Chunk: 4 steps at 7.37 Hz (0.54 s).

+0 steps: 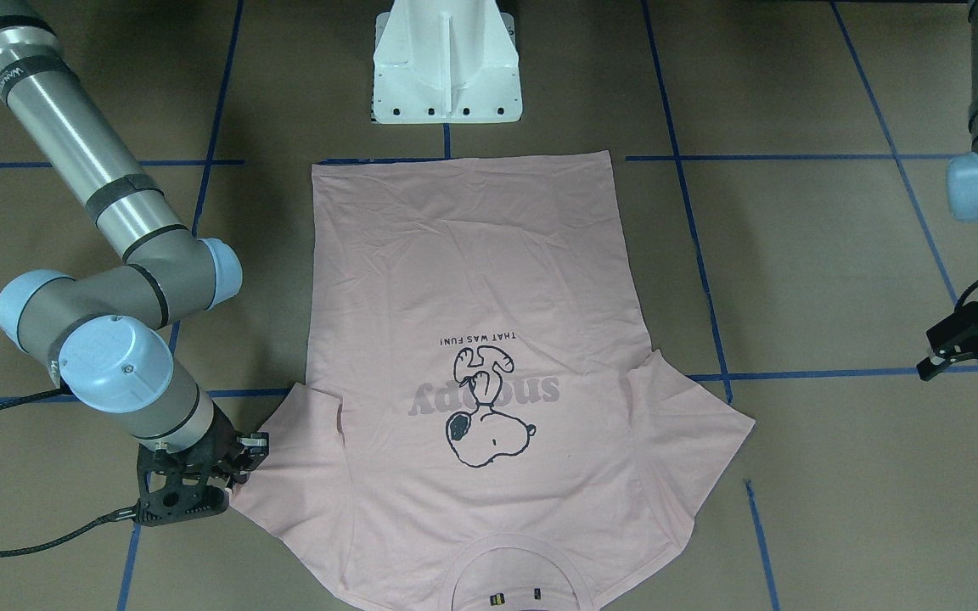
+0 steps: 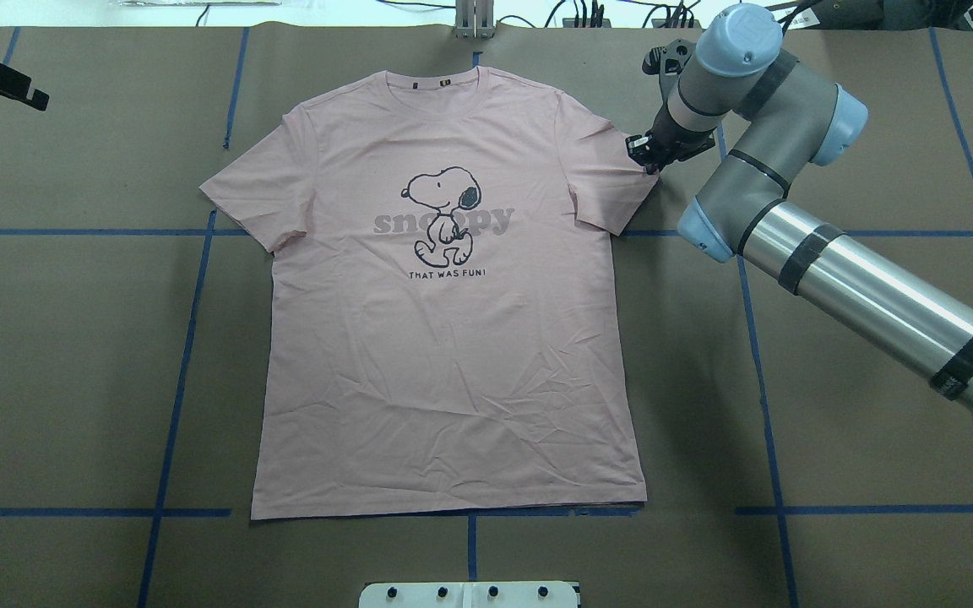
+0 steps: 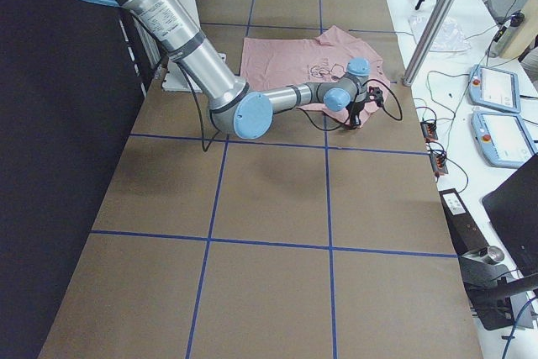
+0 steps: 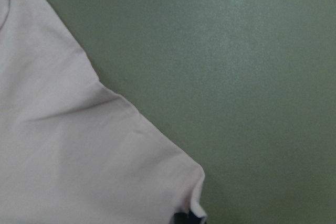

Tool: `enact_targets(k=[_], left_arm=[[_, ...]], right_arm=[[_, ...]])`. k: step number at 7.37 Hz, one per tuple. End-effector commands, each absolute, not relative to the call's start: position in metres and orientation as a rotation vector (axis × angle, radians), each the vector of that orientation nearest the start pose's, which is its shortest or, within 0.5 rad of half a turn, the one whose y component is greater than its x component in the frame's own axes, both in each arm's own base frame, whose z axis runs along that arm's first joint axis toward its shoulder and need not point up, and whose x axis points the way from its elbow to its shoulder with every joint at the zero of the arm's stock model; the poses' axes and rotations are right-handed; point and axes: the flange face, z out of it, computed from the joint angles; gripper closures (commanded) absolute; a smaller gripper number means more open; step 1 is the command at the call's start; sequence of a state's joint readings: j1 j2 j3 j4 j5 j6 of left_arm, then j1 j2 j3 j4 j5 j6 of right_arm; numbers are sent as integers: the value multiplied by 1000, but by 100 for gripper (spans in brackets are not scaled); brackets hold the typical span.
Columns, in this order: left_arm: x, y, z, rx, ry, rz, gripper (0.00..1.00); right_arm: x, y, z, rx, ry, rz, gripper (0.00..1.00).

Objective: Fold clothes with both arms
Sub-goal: 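Grasp the sleeve nearest the right gripper with the right gripper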

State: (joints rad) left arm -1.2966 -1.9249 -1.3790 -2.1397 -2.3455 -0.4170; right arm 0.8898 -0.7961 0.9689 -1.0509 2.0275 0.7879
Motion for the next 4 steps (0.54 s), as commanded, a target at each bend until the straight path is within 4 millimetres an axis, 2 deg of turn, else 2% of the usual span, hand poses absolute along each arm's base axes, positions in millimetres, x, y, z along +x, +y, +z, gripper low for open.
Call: enact_targets(k=[1,2,3,4], left_arm=[[117,-649,484,400,928,152,0],[117,-649,484,400,928,152,0],[116,-649,484,401,927,152,0],[116,-649,484,401,927,152,0]], right_arm=[[-440,-702,375,241,-806,-52,100],[-436,-702,355,268,-829,-58,100],[-434,-700,326,308,-860,-67,100],[-440,-693,294,337,-896,-64,100]])
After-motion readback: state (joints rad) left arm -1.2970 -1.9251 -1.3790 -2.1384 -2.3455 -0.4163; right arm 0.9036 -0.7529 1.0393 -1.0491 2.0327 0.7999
